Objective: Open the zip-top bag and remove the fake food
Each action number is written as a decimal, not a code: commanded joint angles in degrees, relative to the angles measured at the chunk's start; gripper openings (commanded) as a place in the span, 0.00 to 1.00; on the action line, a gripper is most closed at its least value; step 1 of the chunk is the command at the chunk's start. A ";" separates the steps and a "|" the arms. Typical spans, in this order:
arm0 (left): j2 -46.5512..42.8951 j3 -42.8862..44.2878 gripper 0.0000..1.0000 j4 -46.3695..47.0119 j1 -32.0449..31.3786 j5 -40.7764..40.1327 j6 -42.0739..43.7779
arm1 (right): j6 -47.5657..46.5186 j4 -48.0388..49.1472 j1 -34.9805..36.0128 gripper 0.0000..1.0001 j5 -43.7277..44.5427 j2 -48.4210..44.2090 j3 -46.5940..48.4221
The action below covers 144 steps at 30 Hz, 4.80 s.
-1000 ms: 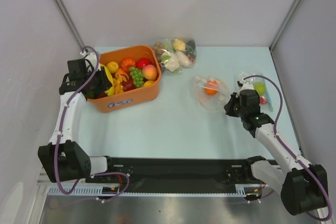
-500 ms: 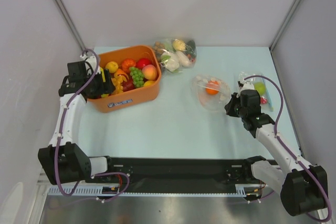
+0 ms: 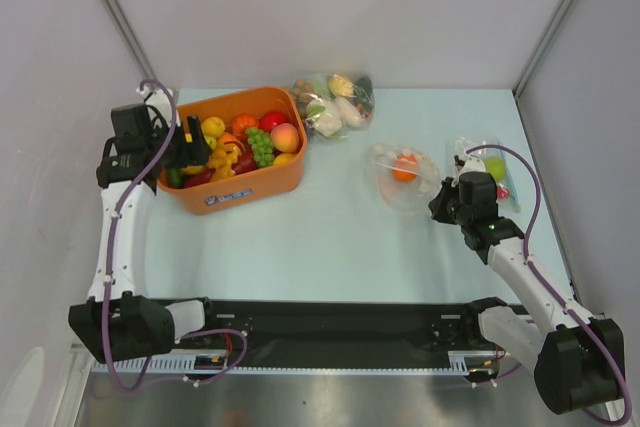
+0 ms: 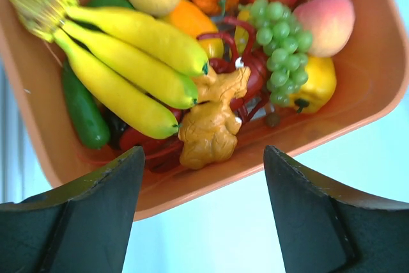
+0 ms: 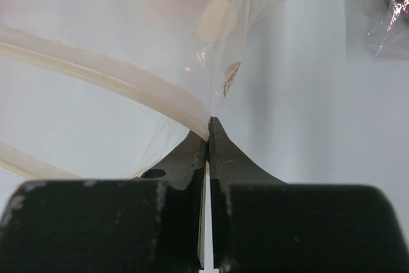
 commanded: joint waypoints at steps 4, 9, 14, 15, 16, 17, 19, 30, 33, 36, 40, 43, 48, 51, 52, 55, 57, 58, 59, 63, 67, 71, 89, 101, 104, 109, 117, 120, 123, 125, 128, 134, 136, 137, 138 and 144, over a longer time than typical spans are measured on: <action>-3.51 4.70 0.78 -0.29 -2.61 -3.07 0.39 | -0.46 0.56 -0.30 0.00 -0.65 -1.10 0.34; -3.95 5.31 0.78 1.29 -10.69 -7.11 -0.14 | -0.55 0.21 -0.21 0.00 -0.92 -1.36 0.60; -1.93 7.68 0.77 3.75 -23.69 -10.81 -3.48 | -0.29 -0.32 -0.21 0.00 -1.18 -1.98 0.69; -1.49 7.95 0.77 4.28 -27.19 -10.81 -4.00 | -0.11 -0.41 -0.21 0.00 -1.27 -2.07 0.69; -1.23 8.04 0.77 4.98 -28.88 -10.72 -5.31 | 0.15 -0.41 -0.21 0.00 -1.36 -2.33 0.69; -0.53 7.86 0.77 6.55 -30.55 -9.94 -6.11 | 0.41 -0.41 -0.21 0.00 -1.70 -2.51 0.60; -0.17 6.21 0.77 8.75 -35.56 -8.88 -8.56 | 0.68 -0.58 0.14 0.00 -1.88 -2.86 0.52; 6.06 -8.55 0.77 31.95 -49.98 0.87 -24.20 | 4.28 -0.32 6.11 0.00 -0.66 -3.39 1.75; 7.91 -10.59 0.78 38.11 -51.39 1.49 -27.11 | 5.33 0.12 7.96 0.00 -0.30 -3.30 1.75; 11.07 -10.94 0.77 41.70 -51.84 1.85 -28.43 | 6.39 0.56 9.72 0.00 -0.04 -3.21 1.75; 14.15 -12.17 0.78 46.19 -51.93 2.99 -30.02 | 7.44 1.08 12.27 0.00 0.84 -2.68 1.75; 16.70 -12.35 0.78 47.08 -51.93 2.37 -29.76 | 8.32 1.70 14.20 0.00 1.02 -2.33 1.75; 20.83 -12.35 0.78 47.44 -51.93 1.94 -29.15 | 8.94 1.79 15.96 0.00 1.02 -1.72 2.71; 23.11 -12.18 0.69 46.73 -51.93 2.37 -28.36 | 8.15 0.91 16.31 0.01 1.02 -2.42 3.59; 23.64 -12.18 0.60 46.56 -51.93 2.37 -28.09 | 7.54 0.13 16.31 0.04 0.23 -2.59 4.64; 25.75 -11.56 0.23 44.64 -51.84 1.06 -25.81 | 4.55 -5.58 16.31 0.23 1.01 -3.82 8.32; 26.63 -10.42 0.06 42.96 -51.66 -0.08 -23.71 | 2.45 -9.26 16.23 0.38 2.67 -6.70 9.91; 27.07 -10.33 0.03 42.00 -51.66 -0.78 -23.35 | 1.92 -10.07 16.05 0.42 3.47 -7.68 10.53; 27.16 -10.24 0.00 41.73 -51.66 -0.79 -22.91 | 1.47 -10.77 15.35 0.45 3.91 -8.91 11.93; 27.69 -10.24 0.00 41.55 -51.58 0.52 -20.28 | -0.20 -10.18 10.35 0.54 2.96 -10.95 14.40; 28.13 -10.33 0.00 40.76 -51.49 1.23 -18.95 | -0.02 -3.77 1.91 0.54 -5.02 -5.17 13.27; 28.74 -10.42 0.00 40.49 -51.49 1.23 -17.63 | 0.15 7.03 -3.45 0.56 -8.65 2.99 10.36; 29.27 -9.63 0.01 38.47 -51.57 1.85 -14.91 | 2.70 26.83 -7.77 0.66 -11.11 33.43 14.40; 29.36 -8.66 0.00 37.59 -51.57 -0.43 -13.68 | 2.70 23.50 -6.98 0.21 -10.50 40.12 14.84; 27.78 -8.92 0.27 37.50 -51.58 -2.28 -13.85 | 2.26 21.49 -5.84 0.12 -9.80 40.38 15.37; 19.20 -12.26 0.70 39.79 -52.36 -7.64 -13.06 | 2.17 18.32 -4.35 0.00 -9.27 39.59 14.85; 11.87 -18.24 0.50 49.89 -55.44 -7.92 -7.53 | 2.88 17.70 -3.46 0.00 -9.88 37.57 13.00; 14.50 -17.98 0.41 49.72 -55.44 -4.75 -5.86 | 3.14 17.35 -3.46 0.00 -10.32 36.96 13.08; 16.87 -18.33 0.32 50.42 -55.53 -2.73 -5.41 | 3.14 16.73 -3.46 0.00 -10.50 36.17 13.26; 17.84 -18.24 0.30 49.90 -55.53 -2.98 -5.24 | 3.05 16.38 -3.46 0.00 -10.59 35.73 13.35; 17.76 -19.64 0.28 51.12 -55.53 -2.73 -5.06 | 3.05 16.03 -3.46 0.00 -10.50 35.64 13.61; 20.38 -20.18 0.39 54.20 -55.71 -0.88 -4.80 | 2.96 15.41 -3.20 0.00 -11.11 35.73 13.79; 22.67 -19.30 0.50 54.99 -55.97 -0.35 -5.06 | 2.96 15.24 -2.94 0.00 -11.11 35.64 13.70; 25.03 -18.86 0.51 55.78 -56.06 -0.18 -5.15 | 2.96 15.06 -2.85 0.00 -11.11 35.72 13.70; 26.27 -17.81 0.54 56.13 -56.14 0.00 -5.24 | 2.96 14.80 -2.76 0.00 -11.20 35.72 13.53; 32.78 -14.11 0.56 58.33 -56.41 1.93 -7.61 | 2.79 13.92 -1.80 0.00 -11.29 35.55 13.43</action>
